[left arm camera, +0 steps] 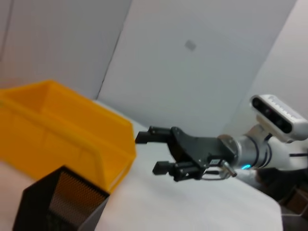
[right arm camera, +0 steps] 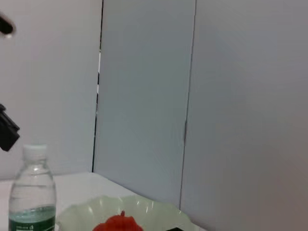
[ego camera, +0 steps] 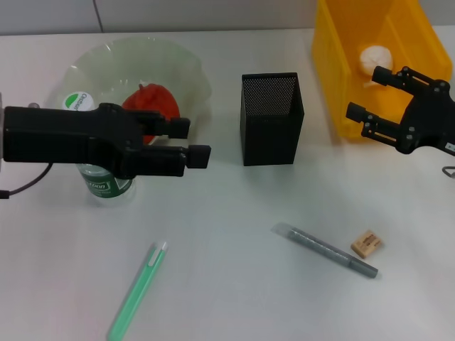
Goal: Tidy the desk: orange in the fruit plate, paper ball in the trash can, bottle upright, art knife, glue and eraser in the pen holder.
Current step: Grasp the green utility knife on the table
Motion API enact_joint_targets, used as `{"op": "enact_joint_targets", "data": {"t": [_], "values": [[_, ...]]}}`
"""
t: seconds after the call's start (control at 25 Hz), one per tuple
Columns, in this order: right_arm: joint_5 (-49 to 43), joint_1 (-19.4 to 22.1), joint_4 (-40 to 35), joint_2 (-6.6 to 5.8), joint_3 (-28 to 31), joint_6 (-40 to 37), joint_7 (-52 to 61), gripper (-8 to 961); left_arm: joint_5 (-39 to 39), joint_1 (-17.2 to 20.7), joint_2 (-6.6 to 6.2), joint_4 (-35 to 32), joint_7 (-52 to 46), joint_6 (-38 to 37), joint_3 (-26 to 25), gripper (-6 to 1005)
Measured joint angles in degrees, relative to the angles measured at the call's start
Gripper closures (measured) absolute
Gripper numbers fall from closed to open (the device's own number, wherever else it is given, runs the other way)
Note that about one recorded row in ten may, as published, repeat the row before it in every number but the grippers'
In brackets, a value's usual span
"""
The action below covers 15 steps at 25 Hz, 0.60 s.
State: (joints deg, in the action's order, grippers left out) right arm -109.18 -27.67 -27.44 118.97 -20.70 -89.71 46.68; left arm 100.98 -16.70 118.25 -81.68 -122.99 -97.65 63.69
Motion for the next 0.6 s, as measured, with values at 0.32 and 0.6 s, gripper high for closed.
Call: {"op": "enact_joint_targets", "data": {"t": [0.32, 0.6], "values": [[0.1, -0.9, 0.1, -0.18, 0.0, 0.3, 0.5, 212, 9.6, -0.5, 0.18, -6.7, -13.2, -0.2, 2.5, 320], [0.5, -1.1, 0.2, -0.02, -0.2, 0.7, -0.4, 213, 14.2, -0.5, 0.10, -12.2, -20.5, -3.0, 3.6, 320]]}}
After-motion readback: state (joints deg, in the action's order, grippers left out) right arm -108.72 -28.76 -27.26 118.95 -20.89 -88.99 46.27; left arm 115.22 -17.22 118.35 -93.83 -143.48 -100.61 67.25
